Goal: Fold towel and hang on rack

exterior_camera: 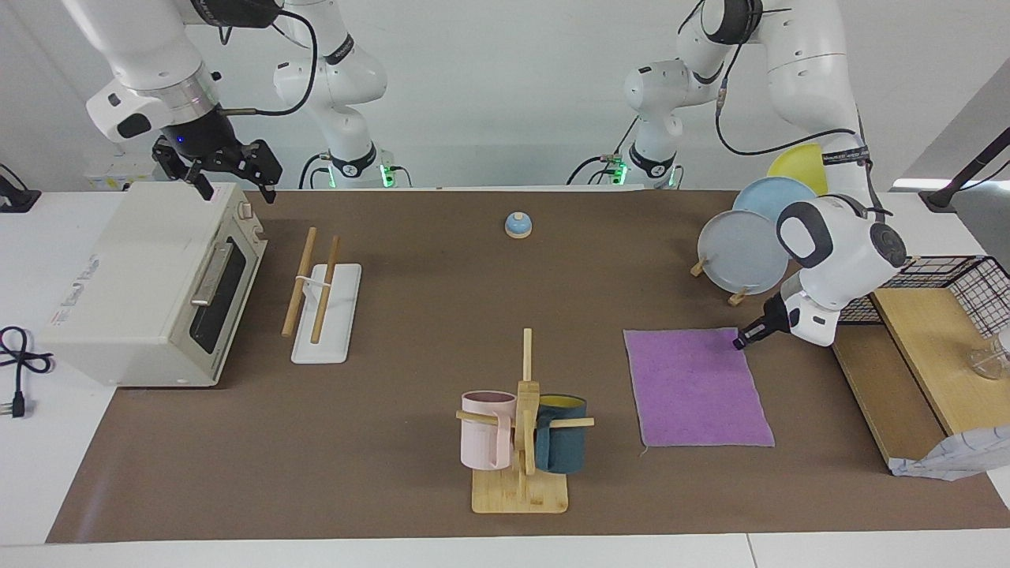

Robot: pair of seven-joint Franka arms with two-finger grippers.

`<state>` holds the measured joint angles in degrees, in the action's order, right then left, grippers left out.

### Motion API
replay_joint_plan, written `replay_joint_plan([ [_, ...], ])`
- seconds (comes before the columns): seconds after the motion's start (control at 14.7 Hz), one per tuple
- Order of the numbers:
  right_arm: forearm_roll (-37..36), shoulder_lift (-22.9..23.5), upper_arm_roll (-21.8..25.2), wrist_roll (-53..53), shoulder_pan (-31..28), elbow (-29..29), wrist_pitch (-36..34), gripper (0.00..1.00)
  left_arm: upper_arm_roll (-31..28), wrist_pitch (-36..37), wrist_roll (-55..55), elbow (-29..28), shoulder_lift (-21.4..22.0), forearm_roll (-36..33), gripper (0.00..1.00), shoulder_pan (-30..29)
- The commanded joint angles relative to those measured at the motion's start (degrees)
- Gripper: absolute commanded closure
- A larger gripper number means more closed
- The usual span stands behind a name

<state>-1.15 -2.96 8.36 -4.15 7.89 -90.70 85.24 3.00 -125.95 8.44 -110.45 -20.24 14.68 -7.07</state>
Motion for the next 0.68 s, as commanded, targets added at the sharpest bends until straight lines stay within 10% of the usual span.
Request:
replay_joint_plan([
  [0.0, 0.18, -1.44, -0.36, -0.42, -0.24, -1.85, 0.98, 0.00, -0.27, 0.08, 0.35, -0.47, 0.38, 0.79, 1.00, 0.39],
  [0.61, 0.45, -1.52, -0.45, -0.68, 1.17, -2.11, 2.38, 0.00, -0.10, 7.38, 0.09, 3.93, 3.36, -4.29, 1.00, 6.00],
])
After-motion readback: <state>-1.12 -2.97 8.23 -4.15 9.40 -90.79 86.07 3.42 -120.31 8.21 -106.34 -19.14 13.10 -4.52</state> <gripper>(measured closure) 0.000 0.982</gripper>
